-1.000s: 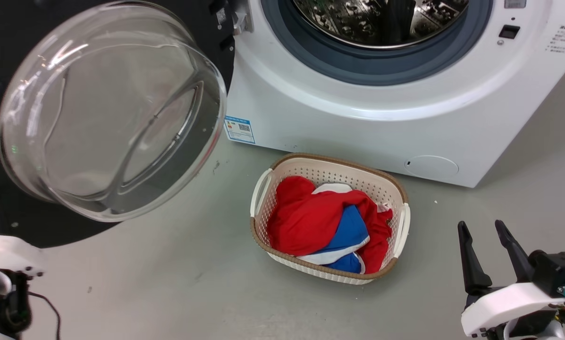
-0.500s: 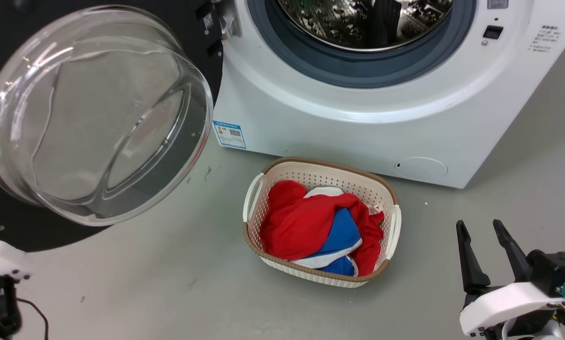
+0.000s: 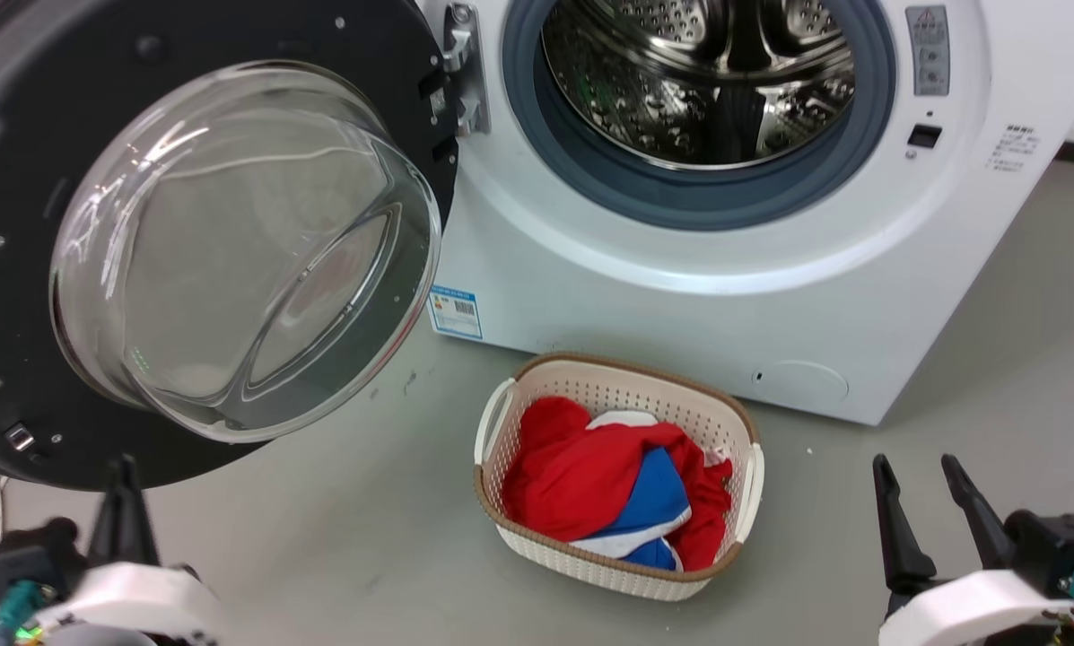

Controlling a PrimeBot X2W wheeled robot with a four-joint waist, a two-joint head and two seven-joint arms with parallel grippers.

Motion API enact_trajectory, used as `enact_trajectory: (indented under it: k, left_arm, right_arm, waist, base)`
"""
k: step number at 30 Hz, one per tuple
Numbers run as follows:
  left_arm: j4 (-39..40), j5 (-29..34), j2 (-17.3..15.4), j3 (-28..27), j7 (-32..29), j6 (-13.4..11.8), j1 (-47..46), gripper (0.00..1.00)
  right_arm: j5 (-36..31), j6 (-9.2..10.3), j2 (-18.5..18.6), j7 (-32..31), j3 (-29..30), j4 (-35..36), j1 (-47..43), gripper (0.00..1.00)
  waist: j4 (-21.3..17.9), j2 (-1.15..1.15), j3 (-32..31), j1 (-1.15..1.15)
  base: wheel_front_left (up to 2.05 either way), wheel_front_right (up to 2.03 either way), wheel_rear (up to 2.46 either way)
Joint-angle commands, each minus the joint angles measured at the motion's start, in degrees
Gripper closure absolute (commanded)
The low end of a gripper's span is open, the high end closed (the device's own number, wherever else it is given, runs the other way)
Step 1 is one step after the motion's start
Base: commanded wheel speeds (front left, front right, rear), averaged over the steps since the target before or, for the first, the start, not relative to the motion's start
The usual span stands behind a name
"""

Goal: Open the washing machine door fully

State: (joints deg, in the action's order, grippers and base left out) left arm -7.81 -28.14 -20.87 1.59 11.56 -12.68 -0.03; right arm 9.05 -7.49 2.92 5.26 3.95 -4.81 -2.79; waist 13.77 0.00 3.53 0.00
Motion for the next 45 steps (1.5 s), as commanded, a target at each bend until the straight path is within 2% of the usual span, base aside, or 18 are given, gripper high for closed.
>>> enact_trajectory:
  k: [1, 7, 8, 9, 10, 11, 18, 27, 33, 38, 45]
  left_arm:
    - [3.1, 0.9, -0.1, 0.9, -1.5, -0.8, 2.3, 1.00]
    - [14.0, 3.4, 0.2, 5.7, -7.5, -2.7, 8.7, 1.00]
    - [15.0, 3.5, 0.6, 6.6, -8.3, -2.7, 9.2, 0.93]
    - [16.1, 4.0, 0.6, 7.5, -8.8, -2.6, 9.3, 0.62]
    - [16.9, 4.1, 0.7, 8.3, -9.2, -2.3, 9.1, 0.27]
    - [17.5, 4.0, 1.0, 8.8, -9.2, -2.1, 8.7, 0.00]
    - [17.1, 4.9, 1.2, 12.0, -8.6, 0.6, 5.6, 0.00]
    - [11.8, 6.7, 0.9, 14.0, -5.7, 2.1, 2.4, 0.00]
    - [8.2, 7.7, 0.9, 15.2, -3.6, 2.9, 1.4, 0.00]
    - [6.3, 8.3, 1.2, 15.7, -2.4, 2.5, 0.8, 0.00]
    - [5.4, 8.0, 1.4, 15.6, -1.4, 2.5, 0.4, 0.00]
  right_arm:
    - [0.6, -0.01, -0.1, 0.5, 0.2, -0.1, -0.9, 0.00]
    - [1.1, -0.01, -0.1, 1.0, 0.6, -0.5, -2.3, 0.00]
    - [0.9, 0.00, -0.1, 1.1, 0.6, -0.5, -2.3, 0.00]
    - [0.9, 0.00, -0.1, 1.2, 0.7, -0.5, -2.3, 0.00]
    - [0.8, 0.00, -0.1, 1.3, 0.6, -0.6, -2.1, 0.00]
    - [0.7, -0.01, -0.1, 1.2, 0.5, -0.6, -2.0, 0.00]
    - [-0.3, 0.00, -0.1, 0.9, -0.4, 0.3, -0.9, 0.00]
    - [-2.1, -0.01, -0.1, -0.4, -2.2, 1.6, -0.4, 0.00]
    - [-2.5, -0.01, -0.1, -0.6, -2.9, 2.5, -0.2, 0.00]
    - [-2.5, -0.01, -0.1, -0.9, -3.2, 3.1, -0.3, 0.00]
    - [-2.3, 0.00, -0.1, -0.4, -3.3, 3.5, -0.3, 0.00]
  waist:
    - [0.3, 0.00, -1.3, 0.00]
    - [0.6, 0.00, -3.4, 0.00]
    - [0.6, 0.00, -3.6, 0.00]
    - [0.5, 0.00, -3.7, 0.00]
    - [0.4, 0.00, -3.9, 0.00]
    - [0.3, 0.00, -4.0, 0.00]
    - [-3.0, 0.00, -4.4, 0.00]
    - [-12.2, 0.00, -4.9, 0.00]
    - [-16.6, 0.00, -4.5, 0.00]
    - [-18.6, 0.00, -4.4, 0.00]
    - [-19.1, 0.00, -4.1, 0.00]
  base:
    - [0.00, 0.00, 0.00]
    - [0.00, 0.00, 0.00]
    - [0.00, 0.00, 0.00]
    - [0.00, 0.00, 0.00]
    - [0.00, 0.00, 0.00]
    - [0.00, 0.00, 0.00]
    - [0.00, 0.00, 0.00]
    - [0.00, 0.00, 0.00]
    - [0.00, 0.00, 0.00]
    - [0.00, 0.00, 0.00]
    - [0.00, 0.00, 0.00]
